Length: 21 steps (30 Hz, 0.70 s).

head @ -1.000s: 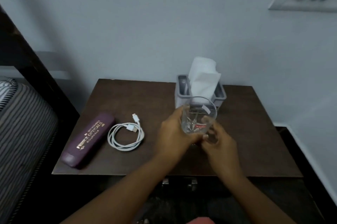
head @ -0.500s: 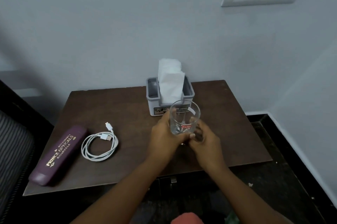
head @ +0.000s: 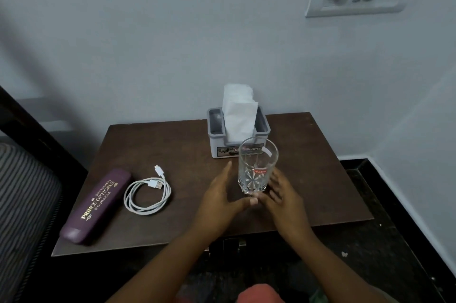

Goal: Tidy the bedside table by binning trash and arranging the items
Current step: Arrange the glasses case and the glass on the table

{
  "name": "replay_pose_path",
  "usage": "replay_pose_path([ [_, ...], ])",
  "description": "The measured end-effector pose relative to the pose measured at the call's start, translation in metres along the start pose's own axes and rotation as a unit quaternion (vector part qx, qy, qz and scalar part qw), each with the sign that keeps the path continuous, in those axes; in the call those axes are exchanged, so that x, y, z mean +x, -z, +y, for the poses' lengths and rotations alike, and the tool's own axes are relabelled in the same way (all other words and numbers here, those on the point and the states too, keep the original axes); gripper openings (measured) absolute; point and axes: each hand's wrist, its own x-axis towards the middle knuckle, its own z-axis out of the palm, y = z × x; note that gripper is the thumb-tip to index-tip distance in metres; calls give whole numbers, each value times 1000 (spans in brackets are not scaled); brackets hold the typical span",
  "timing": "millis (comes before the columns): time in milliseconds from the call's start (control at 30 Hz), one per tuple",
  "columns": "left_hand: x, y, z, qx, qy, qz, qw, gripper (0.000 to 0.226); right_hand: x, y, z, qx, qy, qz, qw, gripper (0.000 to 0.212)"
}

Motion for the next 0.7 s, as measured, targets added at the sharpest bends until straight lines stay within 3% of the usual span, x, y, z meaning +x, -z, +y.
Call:
replay_pose_path([
  [200, -8, -8, -5, -27, 5, -16, 999, 77, -1, -9, 2, 2, 18, 37, 999, 50],
  [400, -20, 7, 1, 18, 32, -43, 998, 90, -11, -11, 11, -9, -6, 44, 999, 65],
  [500, -38, 36, 0, 129, -1, -4, 992, 72, -36, -16, 12, -68, 18, 98, 993, 37],
  [600, -71, 72, -18, 223, -32, 49, 973, 57, -58, -23, 10, -160, 157, -2, 974, 9],
  [700, -104, 93, -40, 278, -18, 108, 954, 51, -60, -50, 5, -266, 231, -151, 924, 33],
])
